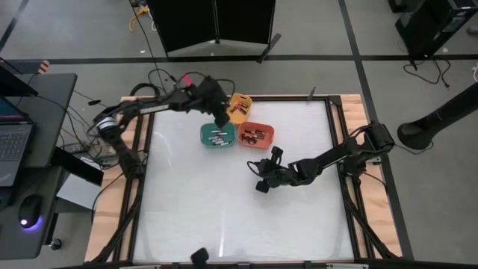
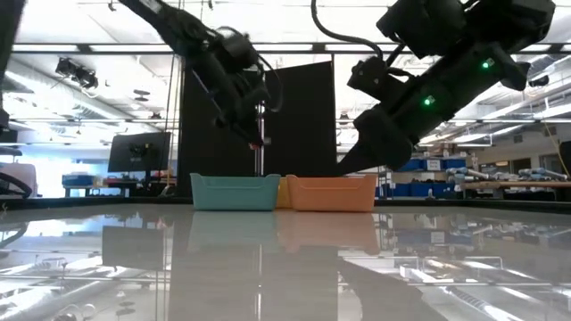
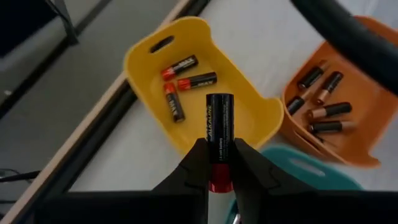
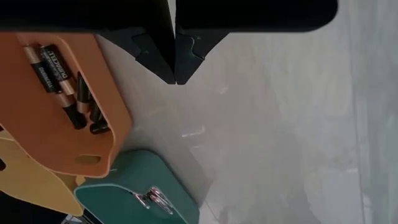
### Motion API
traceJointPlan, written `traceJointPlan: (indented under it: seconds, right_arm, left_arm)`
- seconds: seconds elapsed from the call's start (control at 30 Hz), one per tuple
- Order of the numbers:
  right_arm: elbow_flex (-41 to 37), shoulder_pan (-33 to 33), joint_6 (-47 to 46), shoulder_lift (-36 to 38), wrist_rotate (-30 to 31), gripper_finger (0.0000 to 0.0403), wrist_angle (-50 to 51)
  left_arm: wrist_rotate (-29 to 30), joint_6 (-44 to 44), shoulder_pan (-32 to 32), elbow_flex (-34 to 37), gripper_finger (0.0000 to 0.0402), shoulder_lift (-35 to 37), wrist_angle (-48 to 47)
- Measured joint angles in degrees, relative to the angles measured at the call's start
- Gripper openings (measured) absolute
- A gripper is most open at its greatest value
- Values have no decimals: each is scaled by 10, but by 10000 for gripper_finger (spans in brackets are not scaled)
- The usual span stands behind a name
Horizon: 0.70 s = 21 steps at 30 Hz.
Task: Sort batteries
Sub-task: Put the red battery into the yellow bin
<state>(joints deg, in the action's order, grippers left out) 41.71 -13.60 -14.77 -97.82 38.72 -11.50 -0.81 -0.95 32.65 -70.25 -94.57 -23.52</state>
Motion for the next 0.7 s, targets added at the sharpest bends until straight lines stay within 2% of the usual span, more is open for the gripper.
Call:
traceJointPlan:
  seconds: [0.17,0.37,0.7]
  right_arm:
    - [0,5,0,0,0,9,5]
    - [0,5,0,0,-9,9,11]
    - [0,5,-7,0,-10,9,12]
  left_arm:
    - [-21,-16,4,-86,49,-99,-30]
    - [-19,-31,6,-187,49,-188,-96]
    - [-13,-34,9,-254,49,-268,-131]
